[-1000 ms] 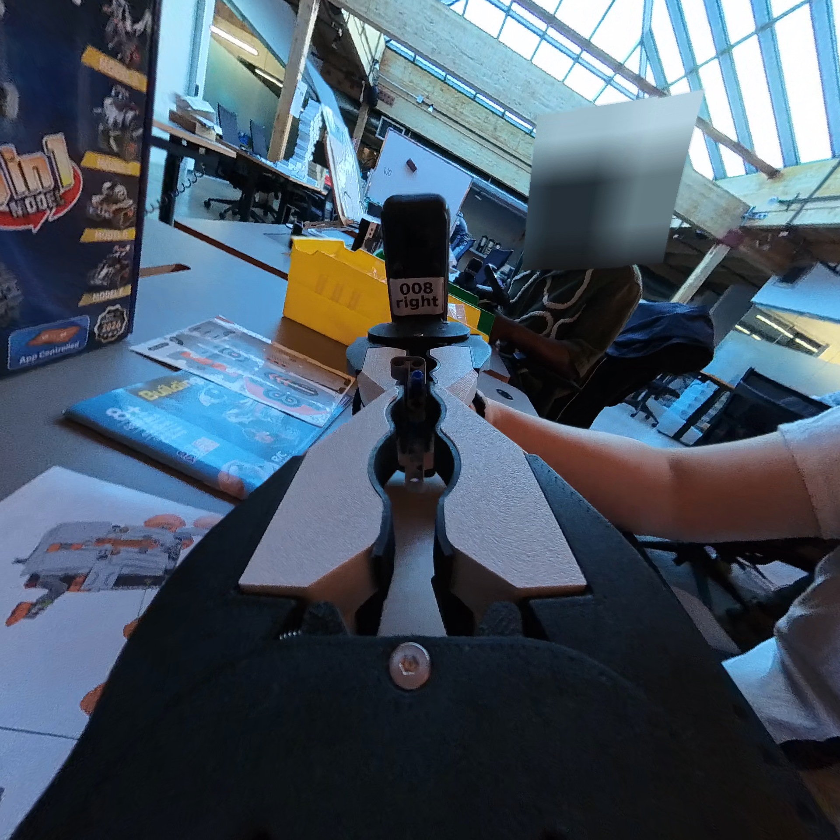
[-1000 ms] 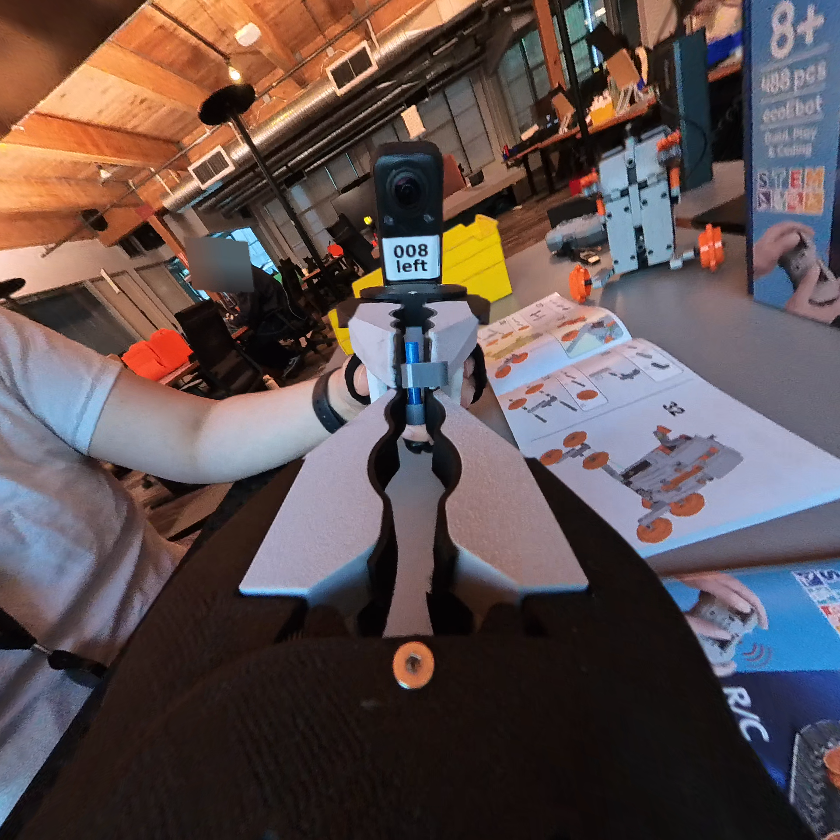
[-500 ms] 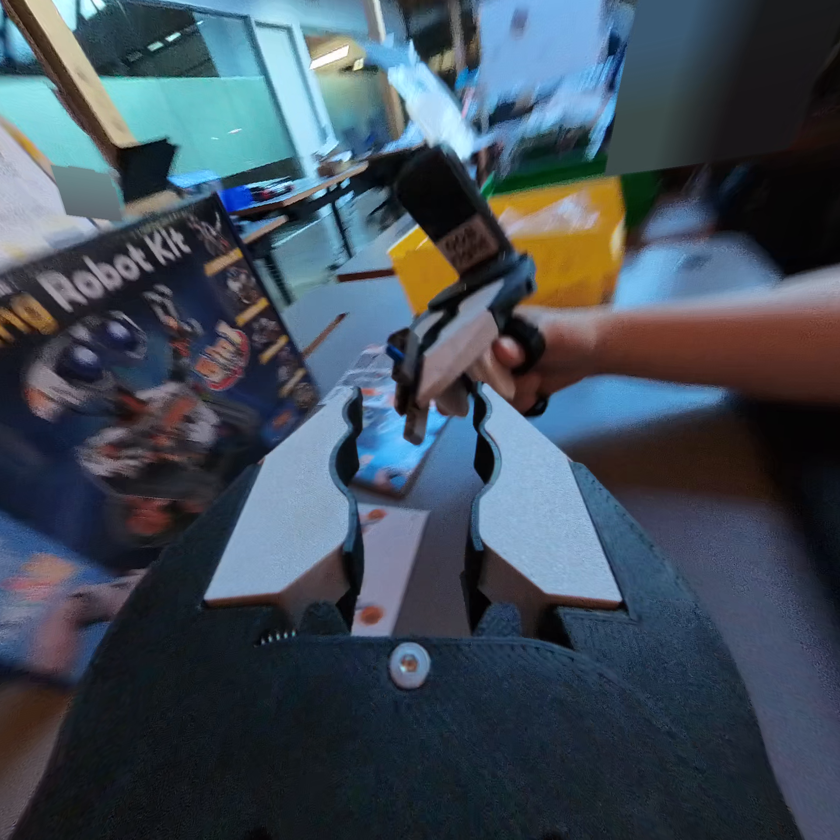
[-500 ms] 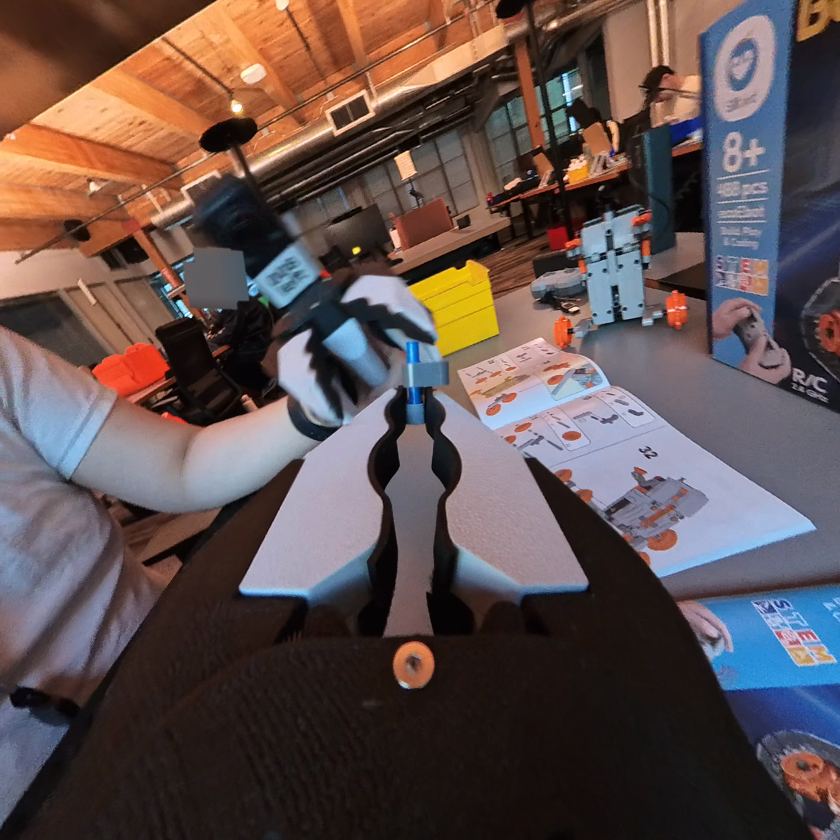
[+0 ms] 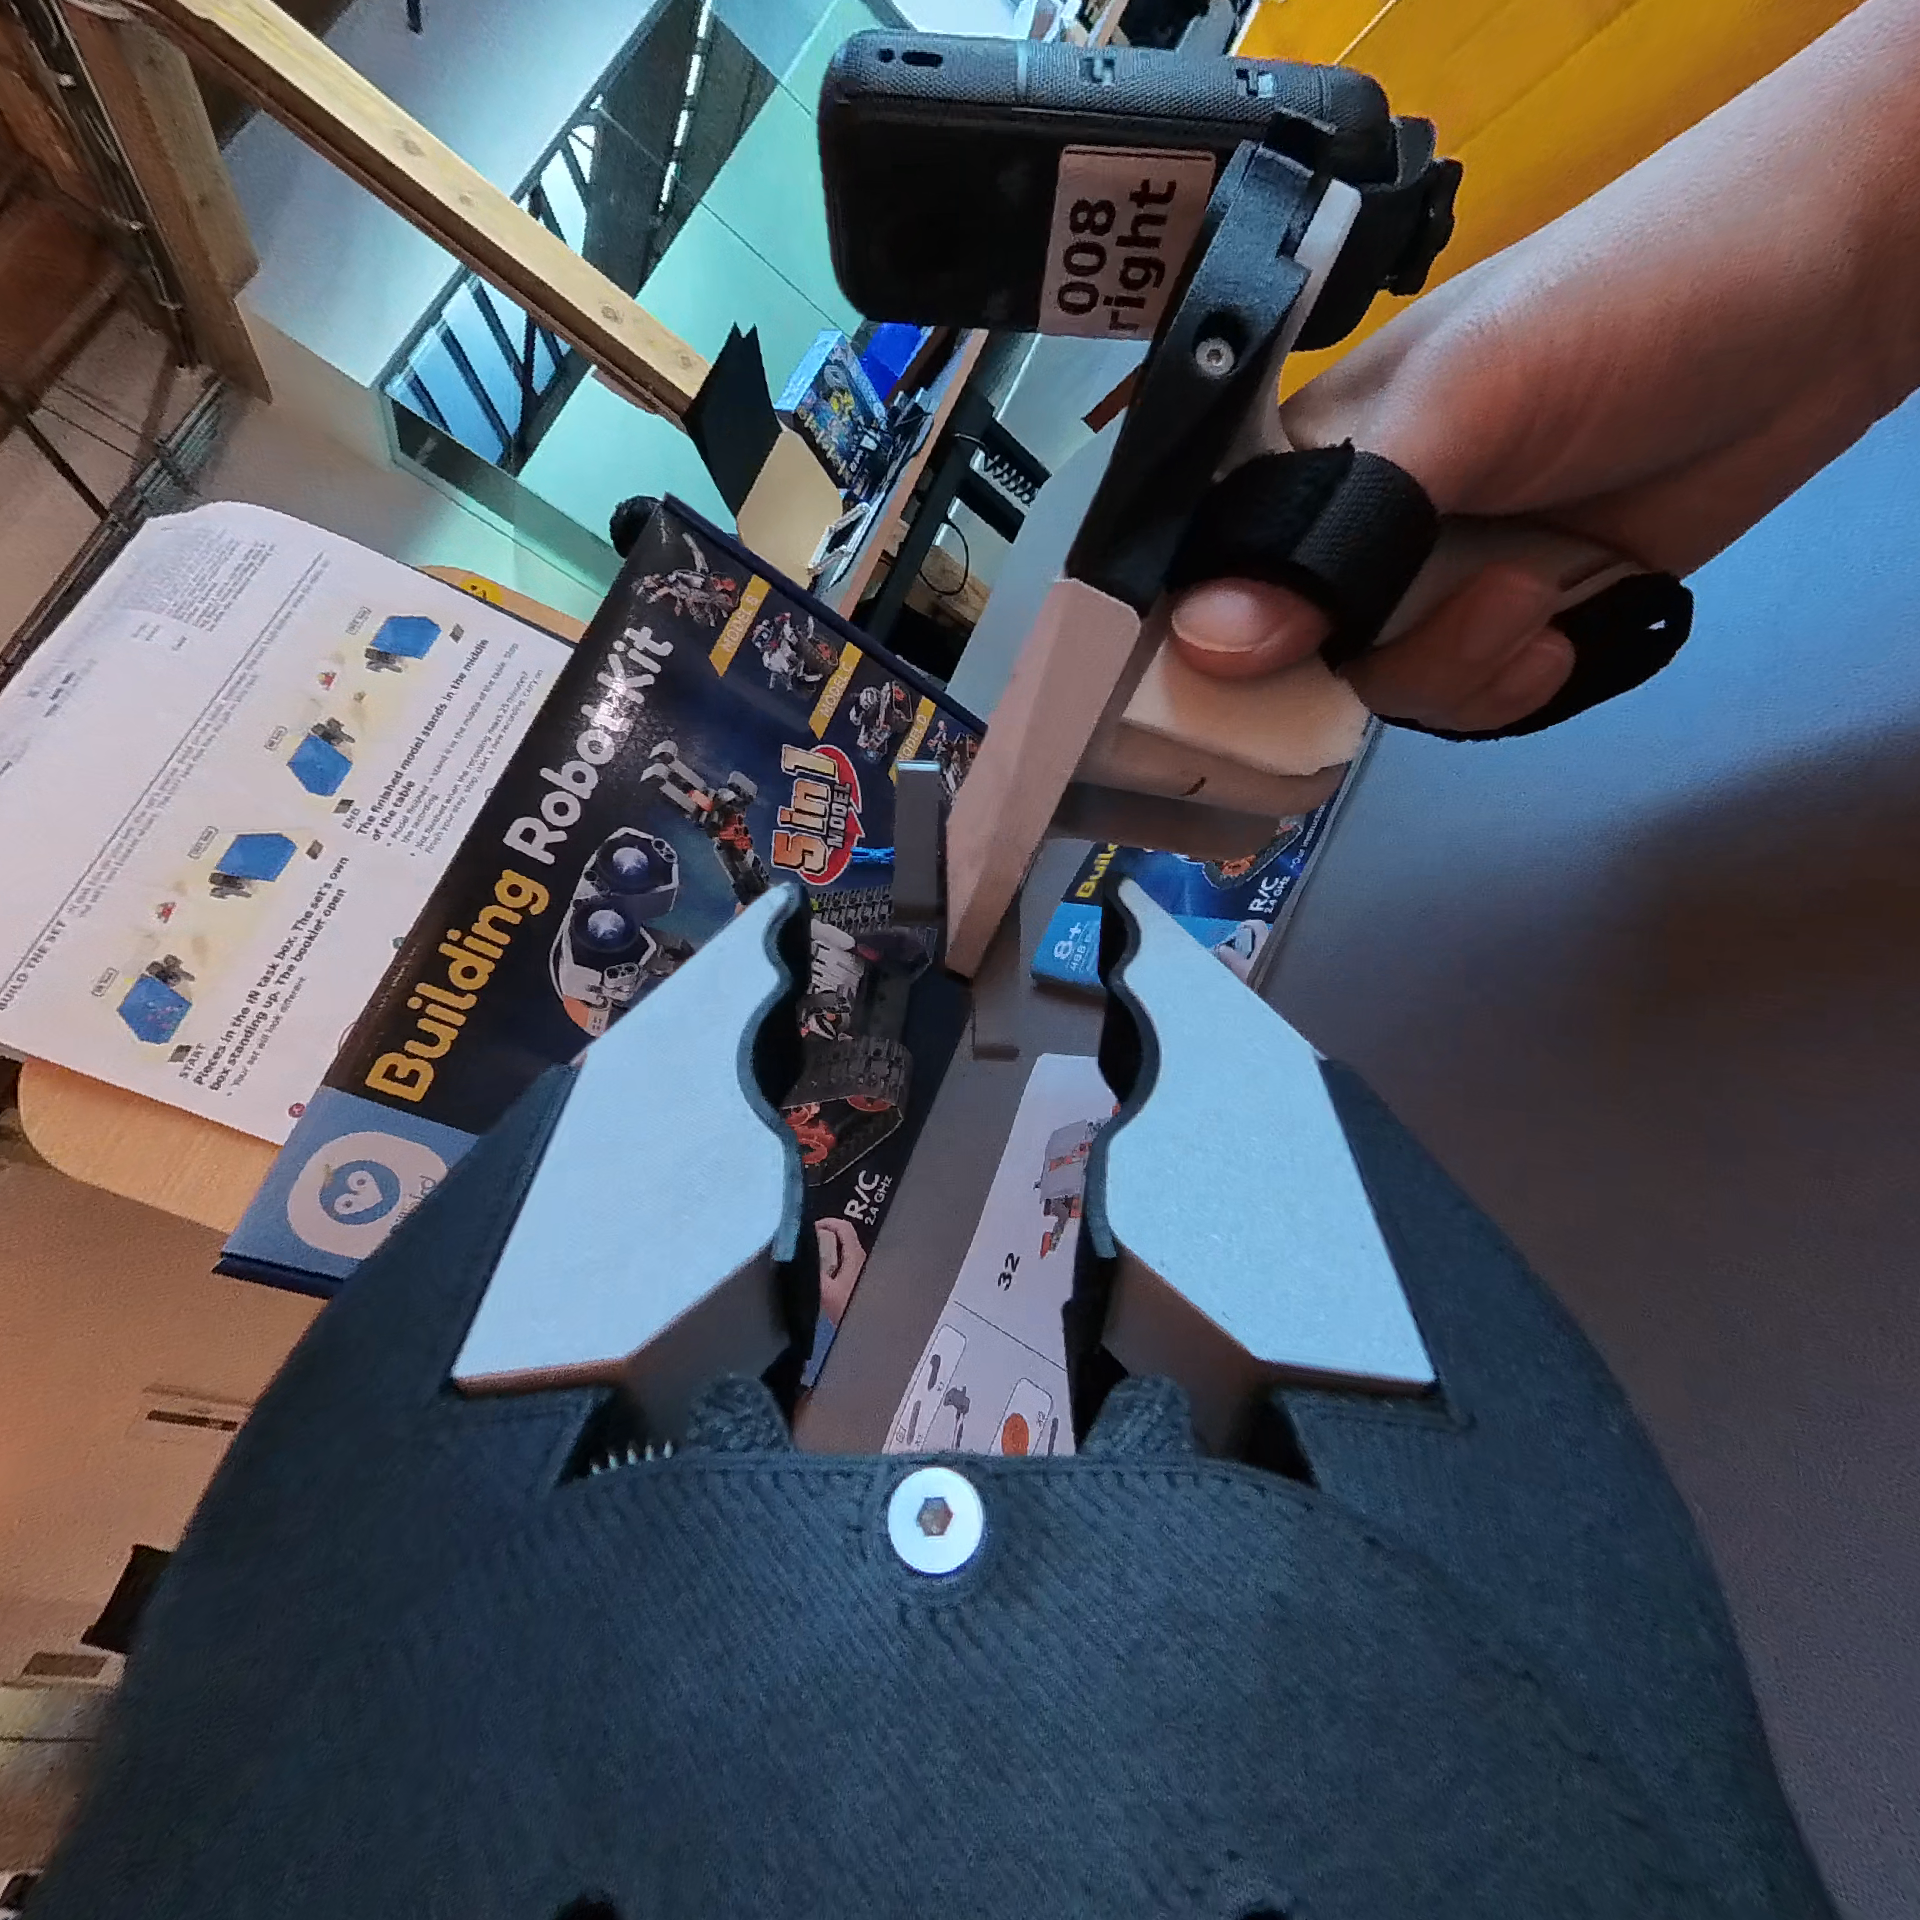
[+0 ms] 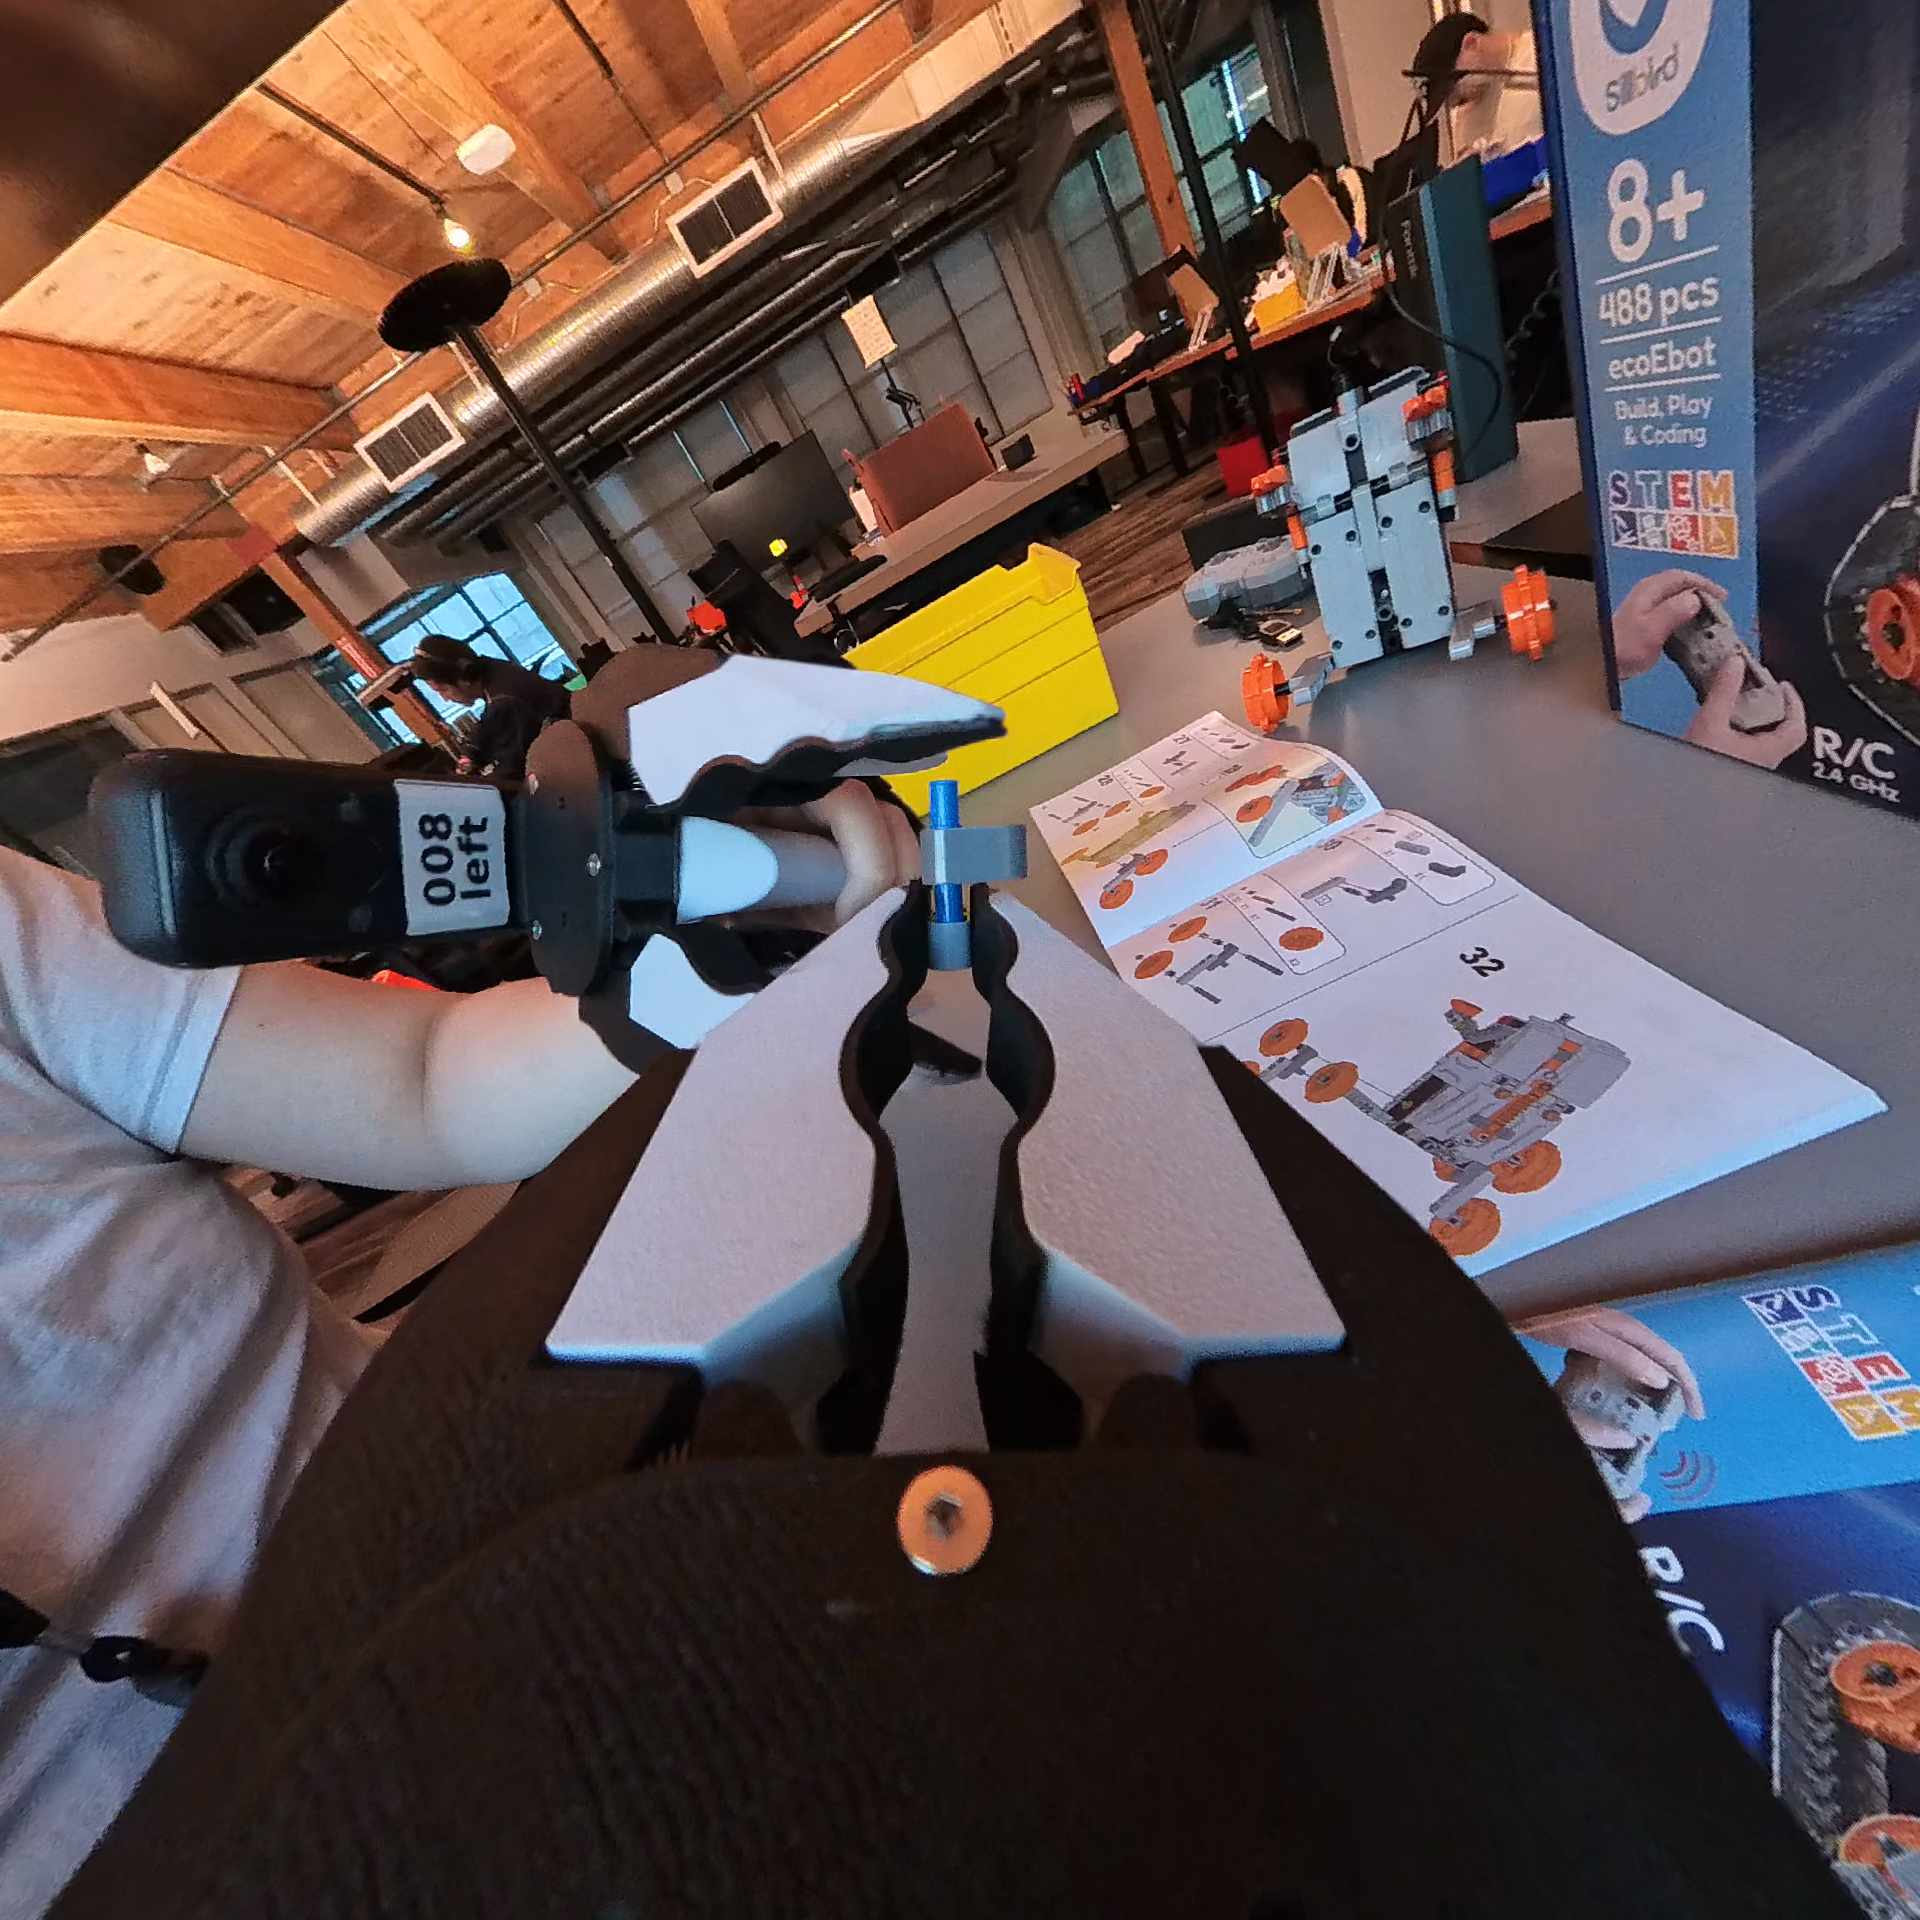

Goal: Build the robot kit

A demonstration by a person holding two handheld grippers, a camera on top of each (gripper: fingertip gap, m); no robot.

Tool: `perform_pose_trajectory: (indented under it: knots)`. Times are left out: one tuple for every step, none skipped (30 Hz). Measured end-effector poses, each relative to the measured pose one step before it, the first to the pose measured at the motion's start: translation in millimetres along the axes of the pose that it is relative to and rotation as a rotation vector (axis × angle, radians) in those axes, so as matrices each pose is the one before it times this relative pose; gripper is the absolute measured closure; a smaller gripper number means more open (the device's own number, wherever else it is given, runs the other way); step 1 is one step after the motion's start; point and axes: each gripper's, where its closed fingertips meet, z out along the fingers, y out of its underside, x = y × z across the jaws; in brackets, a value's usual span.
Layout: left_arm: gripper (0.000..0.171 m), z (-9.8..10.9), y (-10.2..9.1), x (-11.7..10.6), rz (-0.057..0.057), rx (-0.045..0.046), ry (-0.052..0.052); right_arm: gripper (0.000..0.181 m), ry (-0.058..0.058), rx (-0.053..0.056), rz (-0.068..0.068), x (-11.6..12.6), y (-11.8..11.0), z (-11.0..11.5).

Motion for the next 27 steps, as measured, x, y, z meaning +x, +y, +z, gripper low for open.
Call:
perform_pose_trajectory:
  knots:
    - [0.12,0.0,0.68,0.92,0.0066,0.00058,0.004,0.176,-0.0061,-0.0047,0.0058,-0.58,0.77,0.17]
    - [0.123,-0.26,-0.35,1.16,0.0136,0.00525,0.002,0.175,0.0015,-0.0066,0.0036,0.35,0.96,0.39]
    - [0.124,0.1,-0.29,0.98,0.0133,0.00147,-0.0011,0.175,0.0036,-0.0043,0.0,0.56,0.8,0.42]
    - [0.125,0.22,-0.48,0.67,0.0112,0.00108,-0.0035,0.176,-0.0033,-0.0066,0.0022,-0.41,1.27,0.7]
    - [0.128,0.21,-0.81,2.28,0.0087,0.00364,0.0077,0.176,-0.0032,-0.0114,0.0044,-0.23,2.0,0.86]
    - [0.13,0.33,0.16,1.03,0.0058,-0.00192,0.0015,0.175,0.0065,-0.0098,0.0011,1.12,1.78,0.69]
    - [0.132,0.08,0.72,0.34,0.0043,-0.00264,-0.0004,0.176,0.0006,-0.01,0.0012,0.39,1.95,0.91]
    - [0.136,-0.3,0.74,-0.02,-0.0027,-0.00123,0.0001,0.176,-0.0053,-0.0124,0.0045,-0.6,2.22,0.88]
    - [0.141,-0.91,0.43,-0.66,-0.0025,0.00286,-0.0005,0.176,-0.0027,-0.0079,0.0026,0.05,1.74,0.7]
    - [0.141,-0.87,0.66,0.4,-0.004,0.00398,0.0056,0.176,-0.0048,-0.0016,0.006,-0.38,0.58,0.79]
    - [0.141,-0.37,0.79,0.67,-0.0093,0.00041,0.0057,0.176,-0.001,-0.0042,0.0041,0.3,0.94,0.6]
    - [0.141,-0.21,0.63,0.64,-0.0058,-0.00011,0.0028,0.176,-0.0009,-0.002,-0.0013,0.09,0.54,0.28]
    - [0.141,-0.03,-0.07,0.44,0.001,0.00154,0.0007,0.176,-0.0019,-0.0012,0.0001,-0.07,0.28,-0.14]
    - [0.141,0.18,-0.03,0.38,0.0012,-0.00007,0.0024,0.176,-0.0007,0.0,0.0006,0.2,0.16,-0.34]
    - [0.141,0.45,-0.11,-0.09,-0.0009,0.00082,0.0003,0.176,-0.0012,0.004,0.0037,0.25,-0.35,-0.28]
    - [0.141,0.35,-0.11,-0.3,-0.0025,0.00107,-0.0029,0.176,-0.0027,0.0051,0.007,0.21,-0.51,-0.3]
    - [0.141,0.3,0.06,-0.31,-0.0032,-0.00005,-0.0024,0.176,-0.0033,0.0041,0.0055,0.07,-0.3,-0.12]
    - [0.141,0.1,0.09,0.14,-0.0035,0.00067,0.0011,0.176,-0.0036,0.0005,0.0035,-0.22,0.09,-0.16]
    - [0.141,-0.03,0.29,0.09,-0.005,-0.00073,0.0028,0.176,-0.001,0.0,0.0025,0.14,0.08,-0.1]
    - [0.141,0.09,0.22,-0.37,-0.0057,-0.00134,-0.0006,0.176,-0.0028,0.0038,0.0022,-0.36,-0.63,-0.09]
    - [0.141,0.02,-0.44,-0.26,-0.0067,-0.00012,-0.0004,0.176,-0.0038,0.0021,0.0011,-0.67,-0.37,-0.17]
    - [0.141,0.1,-0.06,0.12,-0.0045,-0.00182,0.0035,0.176,0.001,-0.001,0.0007,0.28,0.15,-0.23]
    - [0.141,0.06,0.37,0.24,0.0003,-0.00284,0.0029,0.176,0.0012,-0.0022,0.0042,0.37,0.46,0.06]
    - [0.142,-0.13,0.07,0.45,0.0051,0.00056,0.0019,0.176,-0.0029,-0.0015,0.0047,-0.06,0.37,0.36]
    - [0.142,0.05,0.74,0.79,0.0013,-0.00218,0.0053,0.176,0.0032,-0.0043,0.0004,0.8,0.94,0.27]
    - [0.142,0.28,1.12,0.82,-0.0081,-0.00492,0.0068,0.176,0.0029,-0.0013,-0.0027,0.76,0.55,0.11]
    - [0.142,-0.02,-0.1,0.01,-0.0078,0.00222,0.0017,0.176,-0.0056,0.0049,-0.0024,-0.55,-0.6,-0.07]
